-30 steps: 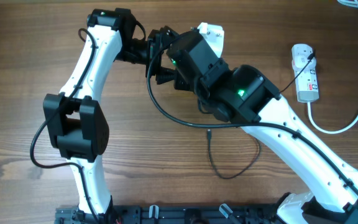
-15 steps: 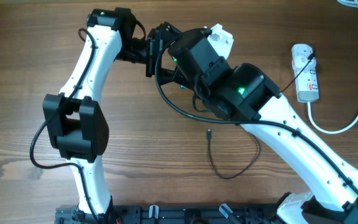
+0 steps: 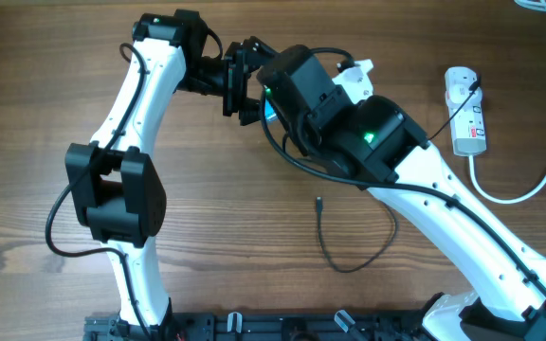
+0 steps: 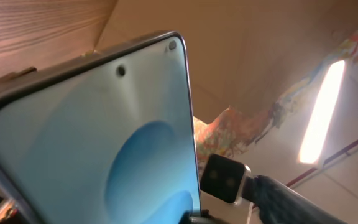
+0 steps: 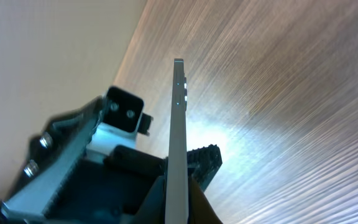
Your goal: Plug charger to phone and switch on socket
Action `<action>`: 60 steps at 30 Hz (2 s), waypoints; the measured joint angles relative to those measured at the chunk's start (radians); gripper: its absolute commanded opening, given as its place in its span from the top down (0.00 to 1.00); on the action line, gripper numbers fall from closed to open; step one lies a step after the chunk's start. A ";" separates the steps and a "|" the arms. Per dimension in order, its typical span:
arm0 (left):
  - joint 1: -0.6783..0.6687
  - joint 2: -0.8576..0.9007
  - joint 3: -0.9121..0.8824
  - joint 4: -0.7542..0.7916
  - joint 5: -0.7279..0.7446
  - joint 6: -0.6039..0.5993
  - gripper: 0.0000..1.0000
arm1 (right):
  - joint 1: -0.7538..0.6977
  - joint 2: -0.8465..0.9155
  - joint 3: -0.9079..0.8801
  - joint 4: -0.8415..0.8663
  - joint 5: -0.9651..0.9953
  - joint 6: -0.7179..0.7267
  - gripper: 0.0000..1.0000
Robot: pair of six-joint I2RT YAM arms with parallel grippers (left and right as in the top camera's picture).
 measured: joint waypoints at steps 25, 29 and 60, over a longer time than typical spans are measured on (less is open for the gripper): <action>0.000 0.000 0.000 -0.020 0.006 -0.069 0.68 | 0.000 0.000 0.000 0.033 0.063 0.369 0.96; 0.000 0.000 0.000 -0.028 0.006 -0.074 0.76 | 0.000 0.000 0.000 0.033 0.049 0.373 0.95; 0.044 -0.003 -0.002 0.259 -0.849 -0.089 0.96 | -0.141 -0.117 -0.159 -0.304 -0.178 -0.934 0.15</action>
